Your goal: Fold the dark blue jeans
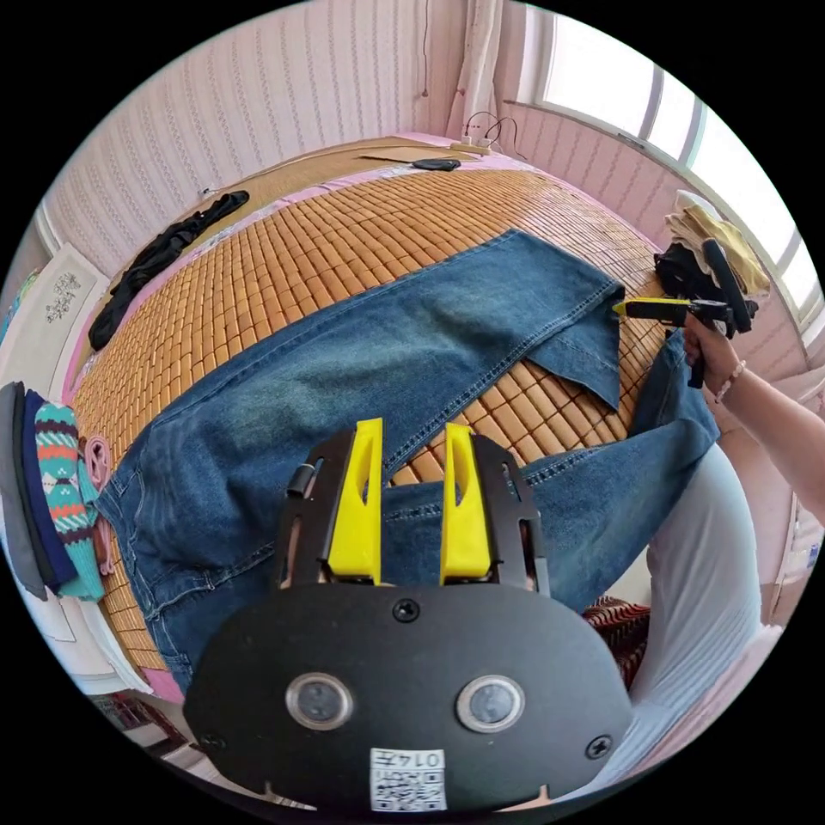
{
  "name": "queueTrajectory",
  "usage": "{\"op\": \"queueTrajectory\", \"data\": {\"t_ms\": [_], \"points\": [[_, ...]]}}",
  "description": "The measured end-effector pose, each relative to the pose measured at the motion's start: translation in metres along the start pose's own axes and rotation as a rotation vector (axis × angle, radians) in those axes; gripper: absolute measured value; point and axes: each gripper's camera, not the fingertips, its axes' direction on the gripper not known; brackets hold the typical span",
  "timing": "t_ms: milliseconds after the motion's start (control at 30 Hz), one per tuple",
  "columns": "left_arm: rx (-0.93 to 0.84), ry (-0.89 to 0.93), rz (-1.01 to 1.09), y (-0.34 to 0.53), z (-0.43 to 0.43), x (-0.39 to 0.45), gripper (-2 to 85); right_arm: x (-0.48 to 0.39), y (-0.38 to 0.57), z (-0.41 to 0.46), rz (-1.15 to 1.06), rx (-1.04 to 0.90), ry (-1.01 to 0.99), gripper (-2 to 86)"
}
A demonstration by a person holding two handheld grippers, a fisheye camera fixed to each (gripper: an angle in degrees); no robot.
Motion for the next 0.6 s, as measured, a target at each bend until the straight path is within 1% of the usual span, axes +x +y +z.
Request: {"op": "queueTrajectory", "data": {"t_ms": [67,100,133,167,233,267,300,333,367,400,433,467,500,533,567,600], "points": [[-0.076,-0.024,0.02,-0.009,0.026,-0.003,9.6,-0.007,-0.002,-0.003,-0.026,0.005,0.005,3.9],[-0.032,0.044,0.026,-0.01,0.03,-0.009,6.8,-0.011,-0.006,-0.008,-0.059,0.007,0.01,2.7],[-0.02,0.114,-0.012,-0.011,0.036,-0.018,5.2,-0.013,-0.013,-0.018,-0.104,0.012,0.018,1.8],[0.002,0.14,-0.032,-0.01,0.037,-0.024,5.0,-0.014,-0.018,-0.026,-0.123,0.027,0.025,1.5],[0.025,0.246,-0.09,-0.009,0.044,-0.047,4.4,-0.018,-0.044,-0.074,-0.181,0.136,0.061,0.6],[0.025,0.266,-0.103,-0.009,0.046,-0.052,4.3,-0.021,-0.051,-0.091,-0.202,0.185,0.066,0.4],[0.026,0.294,-0.109,-0.01,0.049,-0.058,4.1,-0.033,-0.062,-0.127,-0.278,0.284,0.051,0.1],[0.026,0.317,-0.1,-0.012,0.052,-0.062,4.0,-0.052,-0.068,-0.157,-0.406,0.338,0.03,-0.2],[0.029,0.324,-0.097,-0.014,0.053,-0.063,3.9,-0.064,-0.067,-0.17,-0.474,0.36,0.046,-0.3],[0.035,0.327,-0.096,-0.016,0.055,-0.065,3.9,-0.088,-0.059,-0.185,-0.599,0.393,0.136,-0.5],[0.038,0.32,-0.098,-0.018,0.057,-0.067,3.9,-0.104,-0.047,-0.188,-0.677,0.404,0.25,-0.6],[0.042,0.317,-0.098,-0.018,0.058,-0.068,3.9,-0.108,-0.041,-0.186,-0.687,0.401,0.299,-0.6],[0.051,0.312,-0.102,-0.018,0.059,-0.07,3.9,-0.106,-0.03,-0.177,-0.656,0.385,0.358,-0.6],[0.063,0.311,-0.107,-0.017,0.061,-0.072,3.9,-0.095,-0.019,-0.164,-0.595,0.341,0.368,-0.6],[0.069,0.311,-0.109,-0.017,0.061,-0.074,3.9,-0.087,-0.013,-0.156,-0.561,0.306,0.355,-0.6],[0.075,0.314,-0.115,-0.016,0.063,-0.077,3.9,-0.069,-0.001,-0.14,-0.49,0.218,0.296,-0.6]]}}
